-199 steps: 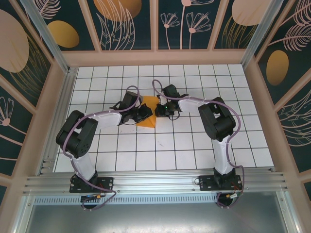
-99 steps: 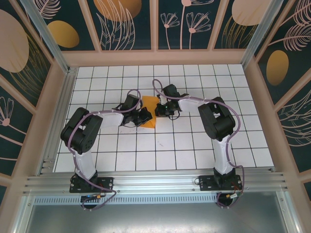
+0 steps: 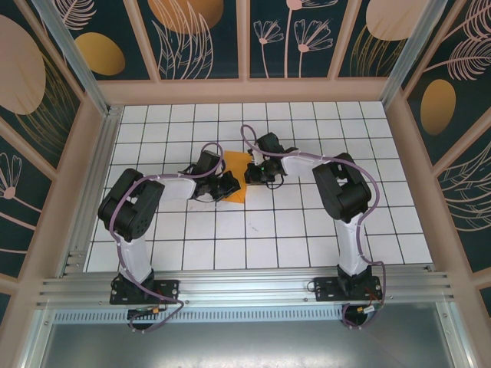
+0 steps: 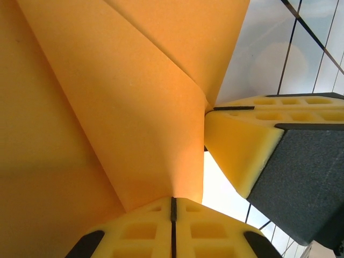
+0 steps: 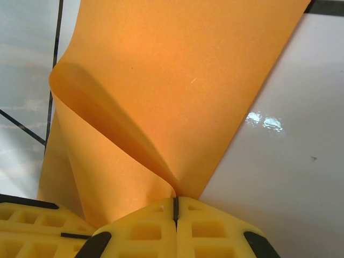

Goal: Fold a paper plane with a square sheet of paper (pick it up from the middle)
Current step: Fold the triangle a second time at the center of the table.

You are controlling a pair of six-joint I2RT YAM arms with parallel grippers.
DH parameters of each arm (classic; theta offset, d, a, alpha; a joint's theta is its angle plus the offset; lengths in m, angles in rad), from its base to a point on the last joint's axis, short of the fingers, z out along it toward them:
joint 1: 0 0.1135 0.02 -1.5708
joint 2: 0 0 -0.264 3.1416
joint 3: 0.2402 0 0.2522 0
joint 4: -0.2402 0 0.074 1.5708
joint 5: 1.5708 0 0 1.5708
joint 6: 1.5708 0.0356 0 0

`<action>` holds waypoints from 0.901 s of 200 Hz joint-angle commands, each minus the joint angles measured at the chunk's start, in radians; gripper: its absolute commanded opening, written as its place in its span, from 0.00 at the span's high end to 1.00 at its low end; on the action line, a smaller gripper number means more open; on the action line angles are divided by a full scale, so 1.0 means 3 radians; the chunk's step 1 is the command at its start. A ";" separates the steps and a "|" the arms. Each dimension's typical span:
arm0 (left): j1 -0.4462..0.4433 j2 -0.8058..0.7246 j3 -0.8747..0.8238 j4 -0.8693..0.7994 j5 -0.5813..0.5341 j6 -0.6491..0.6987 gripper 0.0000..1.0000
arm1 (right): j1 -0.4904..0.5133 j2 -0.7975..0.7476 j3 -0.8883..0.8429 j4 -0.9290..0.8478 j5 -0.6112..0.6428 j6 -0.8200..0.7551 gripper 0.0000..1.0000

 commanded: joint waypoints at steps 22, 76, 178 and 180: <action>-0.0023 0.0064 -0.0012 -0.0054 0.0015 -0.0010 0.90 | -0.0016 0.0117 0.0054 -0.0007 -0.0063 0.0073 0.97; -0.0023 -0.0019 -0.0017 -0.0065 -0.0004 0.0014 0.88 | -0.0014 0.0091 0.0144 -0.0085 -0.0002 -0.0116 0.97; -0.0023 -0.0156 -0.0175 -0.0113 -0.0081 0.0116 0.64 | -0.0014 0.0047 0.0166 -0.0073 -0.0006 -0.0228 0.97; -0.0023 -0.0156 -0.0173 -0.0119 -0.0085 0.0120 0.63 | -0.0013 0.0047 0.0165 -0.0075 -0.0003 -0.0227 0.97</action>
